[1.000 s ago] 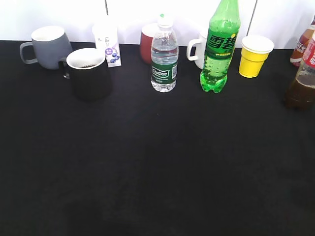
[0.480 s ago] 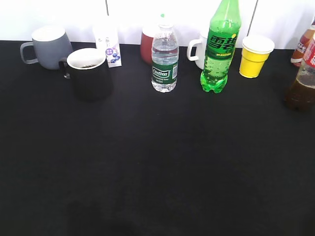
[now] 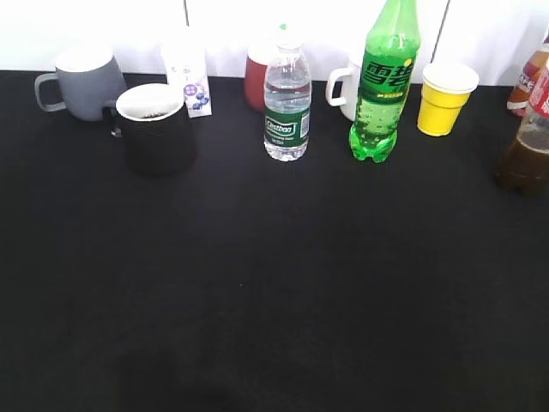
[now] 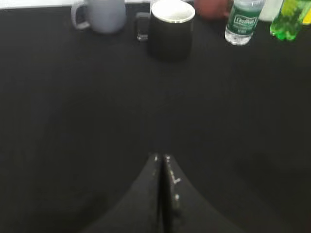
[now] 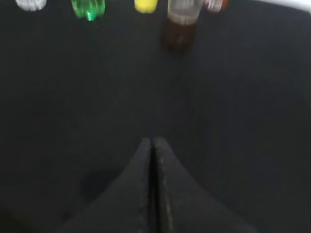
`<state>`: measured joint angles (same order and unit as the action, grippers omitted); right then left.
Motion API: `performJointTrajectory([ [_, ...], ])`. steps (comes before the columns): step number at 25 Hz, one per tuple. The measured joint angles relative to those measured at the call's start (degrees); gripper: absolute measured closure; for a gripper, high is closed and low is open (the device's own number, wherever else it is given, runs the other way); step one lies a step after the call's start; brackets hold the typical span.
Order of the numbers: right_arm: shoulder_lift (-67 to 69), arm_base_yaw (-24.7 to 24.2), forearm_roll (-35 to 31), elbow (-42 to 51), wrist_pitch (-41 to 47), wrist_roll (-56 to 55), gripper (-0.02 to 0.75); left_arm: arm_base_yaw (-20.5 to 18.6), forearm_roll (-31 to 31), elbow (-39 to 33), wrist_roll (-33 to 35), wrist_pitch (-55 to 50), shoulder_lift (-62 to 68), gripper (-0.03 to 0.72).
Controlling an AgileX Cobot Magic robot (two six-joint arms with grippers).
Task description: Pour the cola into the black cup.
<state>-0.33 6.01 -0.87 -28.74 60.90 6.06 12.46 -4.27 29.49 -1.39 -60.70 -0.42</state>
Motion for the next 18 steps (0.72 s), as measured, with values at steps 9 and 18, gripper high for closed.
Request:
performJointTrajectory([
  [9, 0.0, 0.0, -0.72, -0.01, -1.0, -0.35, 0.298, 0.0, -0.05, 0.0, 0.0, 0.0, 0.0, 0.255],
  [18, 0.0, -0.84, -0.71, -0.01, -1.07, -0.42, 0.293, -4.76, -0.1, 0.0, 0.0, 0.0, 0.0, 0.308],
])
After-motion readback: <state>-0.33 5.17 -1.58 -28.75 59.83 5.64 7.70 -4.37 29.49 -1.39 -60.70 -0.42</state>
